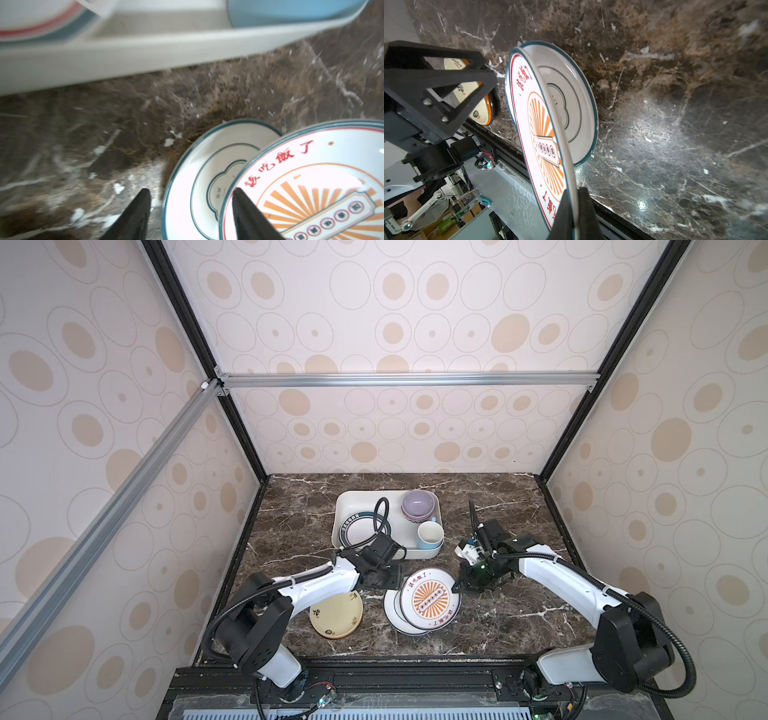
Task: Place the mixed dishes into the plastic bin
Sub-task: 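Carry the sunburst plate into the bin with the right gripper while the left withdraws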
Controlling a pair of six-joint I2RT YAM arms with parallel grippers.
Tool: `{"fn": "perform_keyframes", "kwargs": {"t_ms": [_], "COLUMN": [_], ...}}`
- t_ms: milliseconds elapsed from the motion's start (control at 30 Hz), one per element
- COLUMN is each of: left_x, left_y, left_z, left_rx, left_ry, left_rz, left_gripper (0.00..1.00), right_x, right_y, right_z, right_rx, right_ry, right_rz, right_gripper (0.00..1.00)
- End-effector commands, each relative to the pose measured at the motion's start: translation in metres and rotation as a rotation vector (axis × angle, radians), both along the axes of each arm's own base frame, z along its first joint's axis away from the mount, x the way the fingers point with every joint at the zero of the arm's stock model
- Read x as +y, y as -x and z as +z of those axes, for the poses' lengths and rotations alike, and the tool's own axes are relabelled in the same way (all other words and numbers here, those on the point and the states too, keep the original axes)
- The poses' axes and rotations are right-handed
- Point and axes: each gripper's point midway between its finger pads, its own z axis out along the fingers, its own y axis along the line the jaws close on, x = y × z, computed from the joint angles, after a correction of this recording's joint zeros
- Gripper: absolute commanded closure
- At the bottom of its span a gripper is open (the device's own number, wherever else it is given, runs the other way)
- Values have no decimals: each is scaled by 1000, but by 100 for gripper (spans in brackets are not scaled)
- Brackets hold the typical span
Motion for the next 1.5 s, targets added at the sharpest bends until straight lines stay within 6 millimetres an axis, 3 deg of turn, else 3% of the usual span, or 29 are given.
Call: {"fn": "perform_keyframes", "kwargs": {"t_ms": [0, 133, 267, 433, 567, 800, 1000, 1200, 1467], "left_x": [19, 30, 47, 83, 118, 172, 199, 217, 216], "left_y": [-14, -24, -34, -52, -64, -78, -93, -104, -121], "left_z": [33, 64, 97, 145, 171, 185, 180, 169, 146], "left_rx": [-62, -111, -165, -240, -279, -300, -293, -276, -224], "left_ry": [1, 35, 52, 90, 84, 77, 83, 96, 134], "left_rz": [32, 56, 92, 151, 206, 283, 310, 335, 332], "left_gripper": [22, 13, 5, 1, 1, 1, 1, 1, 1], "right_x": [6, 14, 22, 42, 62, 116, 155, 176, 191], "right_y": [1, -5, -23, -63, -101, -173, -227, -252, -258], "right_z": [24, 46, 75, 108, 119, 104, 79, 46, 15], "right_rx": [-14, -28, -88, -175, -235, -272, -303, -309, -316], "right_ry": [-31, -74, -106, -122, -96, -29, -21, -47, -29], "right_rz": [34, 41, 34, 44, 61, 111, 88, 54, 77], "right_gripper": [100, 100, 100, 100, 100, 100, 100, 100, 100]}}
